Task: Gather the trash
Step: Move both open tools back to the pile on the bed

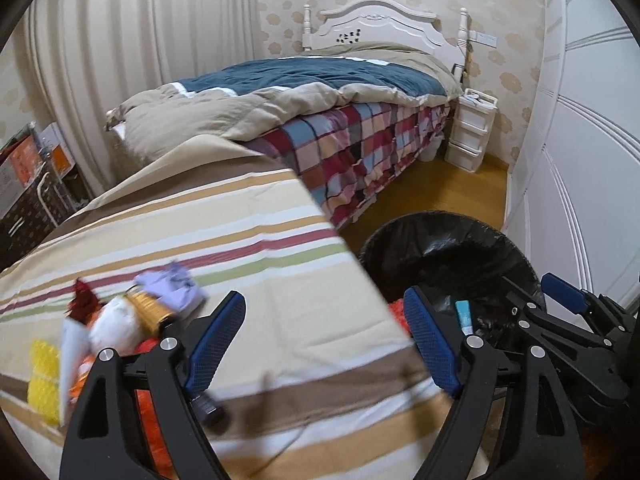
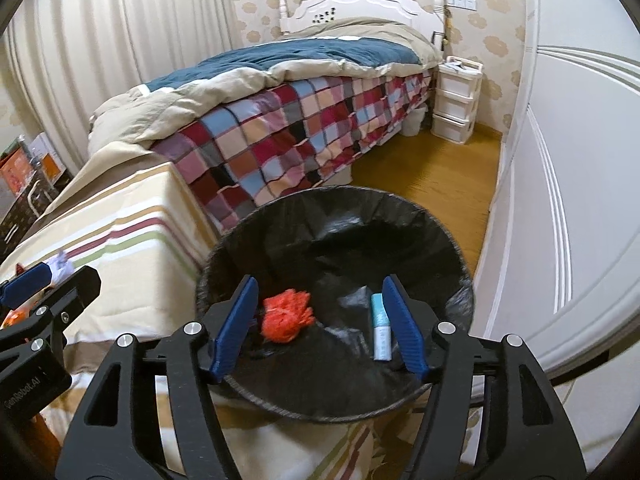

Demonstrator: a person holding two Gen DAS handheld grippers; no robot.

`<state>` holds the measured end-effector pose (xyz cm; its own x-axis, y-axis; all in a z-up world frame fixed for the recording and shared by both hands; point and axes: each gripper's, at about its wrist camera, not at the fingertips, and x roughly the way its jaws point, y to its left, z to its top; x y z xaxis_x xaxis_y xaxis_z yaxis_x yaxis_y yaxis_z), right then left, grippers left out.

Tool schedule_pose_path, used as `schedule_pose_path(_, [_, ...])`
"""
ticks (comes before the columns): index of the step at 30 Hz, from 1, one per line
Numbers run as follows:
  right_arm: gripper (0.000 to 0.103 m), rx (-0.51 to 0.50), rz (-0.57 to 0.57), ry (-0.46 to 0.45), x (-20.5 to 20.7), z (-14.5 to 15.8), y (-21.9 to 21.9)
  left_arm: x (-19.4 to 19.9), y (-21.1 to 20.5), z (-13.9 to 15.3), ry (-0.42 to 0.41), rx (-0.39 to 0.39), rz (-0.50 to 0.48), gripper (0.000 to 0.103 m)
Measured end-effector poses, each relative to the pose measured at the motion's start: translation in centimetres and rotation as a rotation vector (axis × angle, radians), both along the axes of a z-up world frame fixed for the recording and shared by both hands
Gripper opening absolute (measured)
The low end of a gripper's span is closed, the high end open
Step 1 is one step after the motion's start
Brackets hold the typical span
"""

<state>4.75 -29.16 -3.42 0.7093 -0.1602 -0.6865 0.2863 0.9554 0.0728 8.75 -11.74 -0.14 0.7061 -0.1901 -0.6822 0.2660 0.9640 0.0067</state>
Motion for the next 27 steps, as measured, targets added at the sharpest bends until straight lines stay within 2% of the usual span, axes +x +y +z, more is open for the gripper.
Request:
schedule_pose_path(11, [0.067,0.003,0.097,-0.006,-2.3,0.8,5.9,-3.4,6.9,0.6,-0.017,0.006,0.092,0.081])
schedule_pose_path(27, [0.067,-0.035,0.303,0.024,-4.2,0.8,16.0,-7.5,16.7,0.3,-0.020,-0.014,0.271,0.081])
